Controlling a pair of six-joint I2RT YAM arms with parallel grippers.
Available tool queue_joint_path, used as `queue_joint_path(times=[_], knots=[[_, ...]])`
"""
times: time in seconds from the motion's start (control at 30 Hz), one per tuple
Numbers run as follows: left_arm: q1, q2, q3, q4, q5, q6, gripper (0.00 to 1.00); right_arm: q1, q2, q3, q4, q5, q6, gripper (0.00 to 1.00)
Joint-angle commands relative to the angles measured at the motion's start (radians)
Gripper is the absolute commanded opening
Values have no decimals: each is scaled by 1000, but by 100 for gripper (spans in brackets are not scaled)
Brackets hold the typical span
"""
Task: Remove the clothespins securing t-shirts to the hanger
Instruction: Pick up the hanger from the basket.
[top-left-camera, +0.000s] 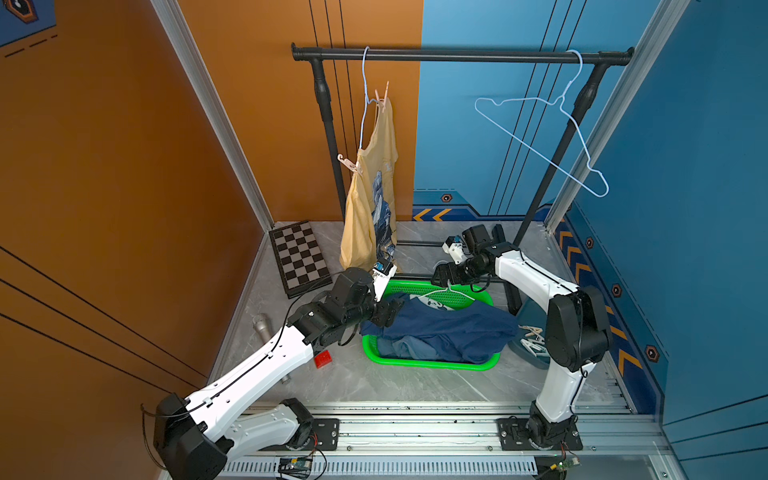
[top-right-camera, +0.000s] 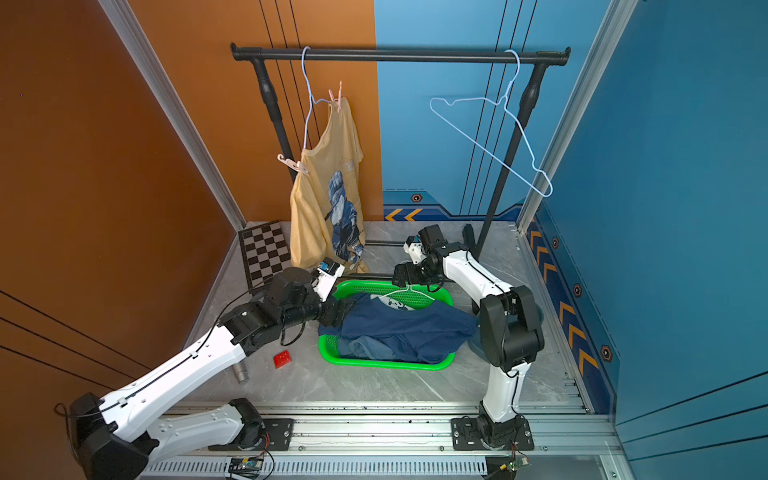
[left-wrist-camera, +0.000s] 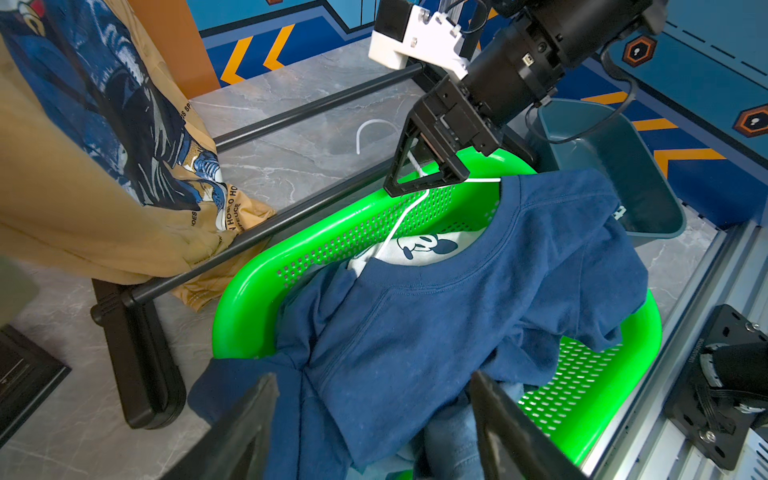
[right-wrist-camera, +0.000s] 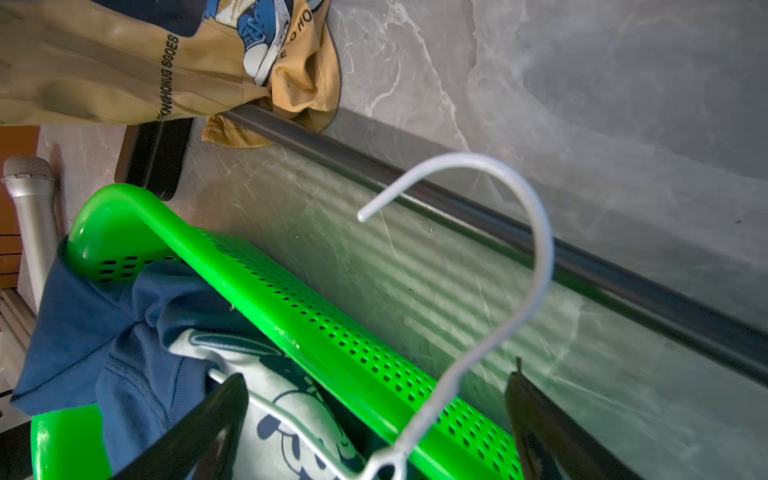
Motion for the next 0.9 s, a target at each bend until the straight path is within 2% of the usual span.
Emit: queue_joint_path(times=[0.0, 0.43, 0.6, 0.7, 0.87], knots=[[13, -24, -1, -37, -22, -2, 76, -3, 17, 14, 68, -89, 28, 96], [25, -45, 7, -62, -28, 6, 76, -30, -118, -113, 322, -289, 103, 93], [29, -55, 9, -65, -26, 7, 76, -51, -175, -168, 388, -381, 134, 86], [31, -60, 8, -67, -23, 7, 75, -59, -193, -185, 390, -445, 126, 78], [33, -71, 3, -73, -24, 9, 75, -60, -254, -243, 379, -483, 51, 68]])
